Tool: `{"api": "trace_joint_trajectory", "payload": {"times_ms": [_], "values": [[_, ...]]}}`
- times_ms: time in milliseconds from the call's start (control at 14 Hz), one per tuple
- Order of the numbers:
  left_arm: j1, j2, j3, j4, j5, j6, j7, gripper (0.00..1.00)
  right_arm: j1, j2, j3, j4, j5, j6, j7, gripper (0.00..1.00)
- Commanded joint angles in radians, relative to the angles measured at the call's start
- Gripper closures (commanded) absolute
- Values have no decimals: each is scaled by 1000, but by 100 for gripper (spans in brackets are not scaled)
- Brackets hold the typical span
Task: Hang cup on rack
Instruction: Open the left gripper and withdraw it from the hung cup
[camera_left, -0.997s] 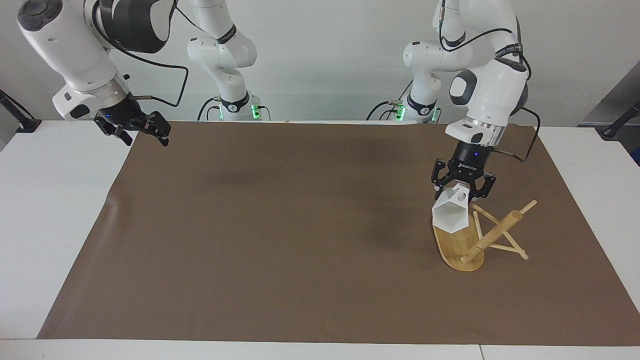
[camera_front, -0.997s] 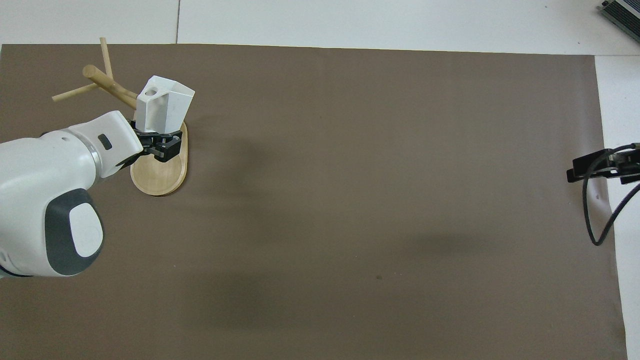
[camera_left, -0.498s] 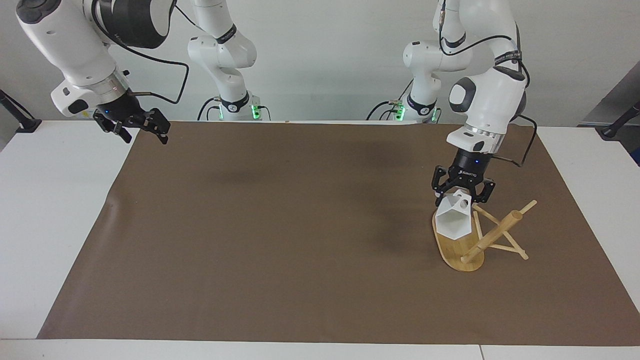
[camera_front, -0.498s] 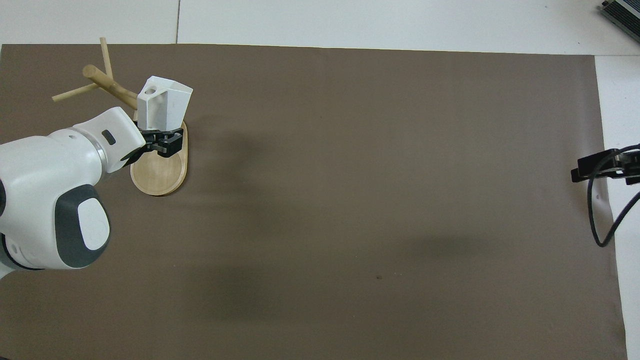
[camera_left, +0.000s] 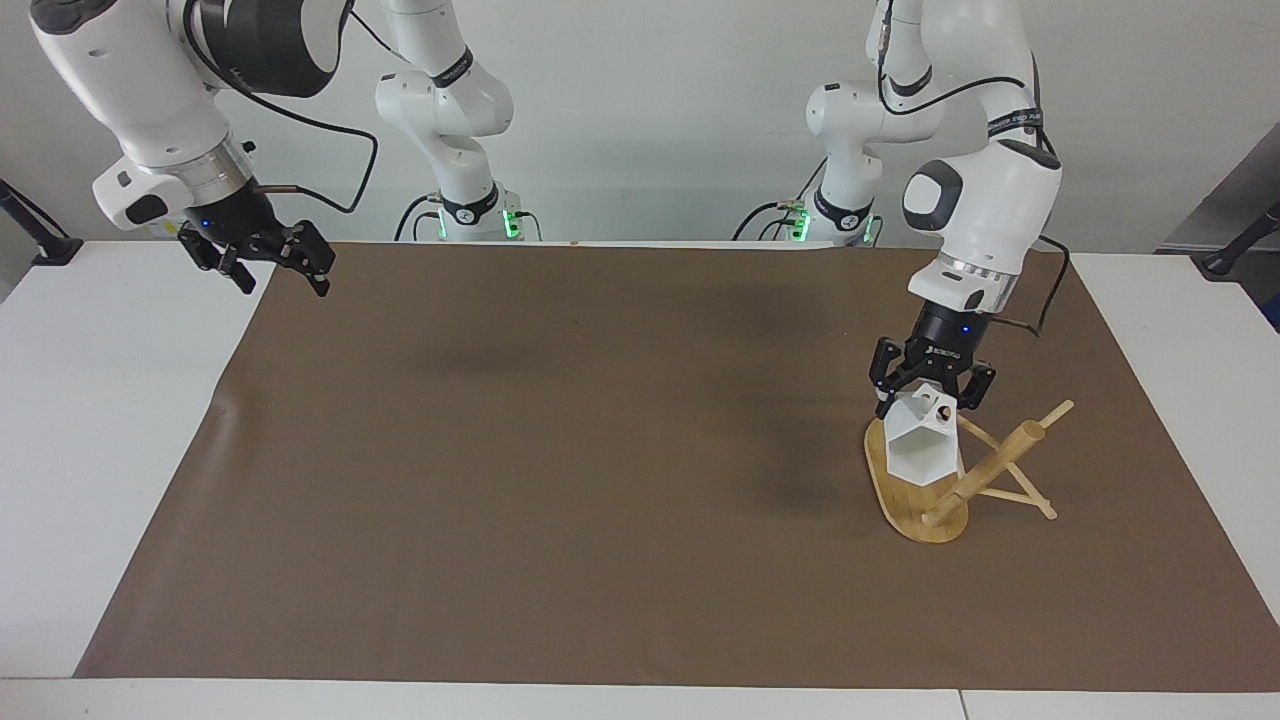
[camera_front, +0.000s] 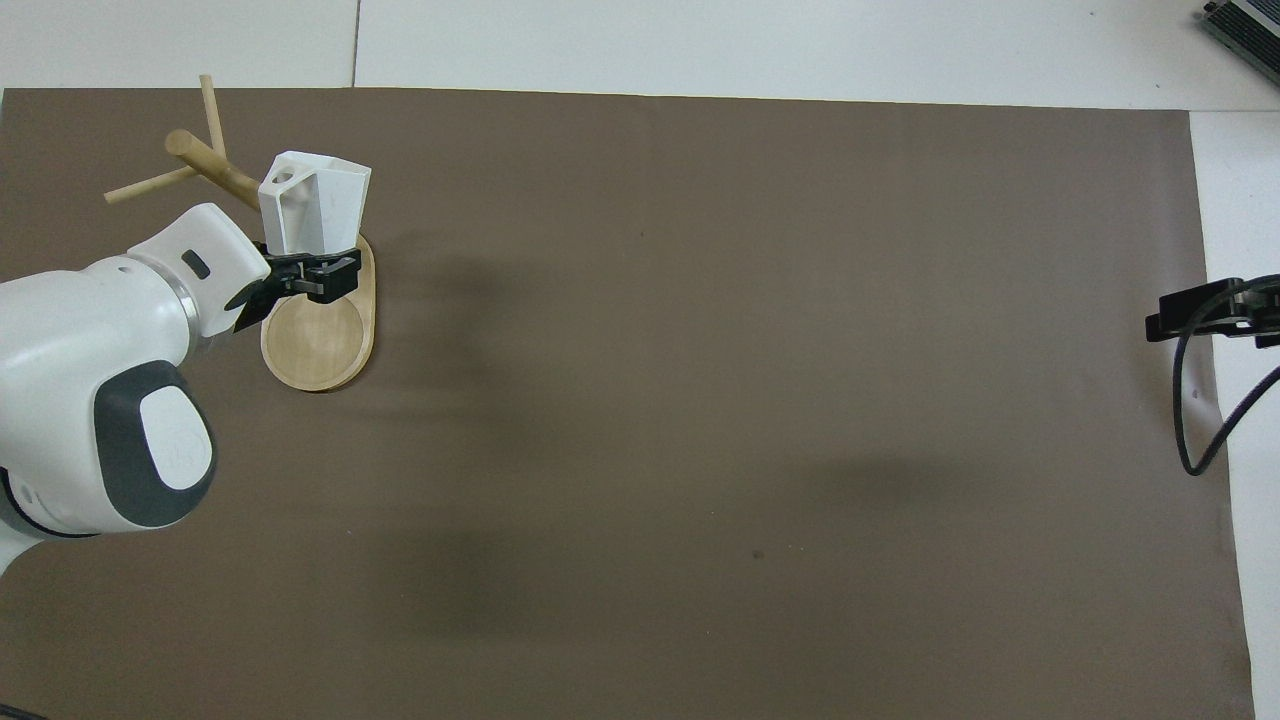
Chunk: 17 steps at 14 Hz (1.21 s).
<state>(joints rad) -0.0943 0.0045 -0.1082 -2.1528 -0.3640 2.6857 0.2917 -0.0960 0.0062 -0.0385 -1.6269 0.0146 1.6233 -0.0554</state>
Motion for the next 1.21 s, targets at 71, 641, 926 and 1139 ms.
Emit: {"api": "trace_joint_trajectory", "payload": {"times_ms": [71, 641, 926, 1139], "values": [[8, 14, -7, 10, -27, 20, -19, 100, -7, -11, 11, -17, -4, 18, 52, 0], [16, 34, -7, 25, -70, 29, -106, 100, -2, -6, 11, -16, -15, 124, 40, 0], [15, 35, -7, 27, -136, 26, -123, 100, -1, -6, 9, -16, -13, 122, 48, 0], [13, 34, -7, 25, -174, 22, -170, 100, -1, -8, 11, -16, -12, 118, 48, 0]]}}
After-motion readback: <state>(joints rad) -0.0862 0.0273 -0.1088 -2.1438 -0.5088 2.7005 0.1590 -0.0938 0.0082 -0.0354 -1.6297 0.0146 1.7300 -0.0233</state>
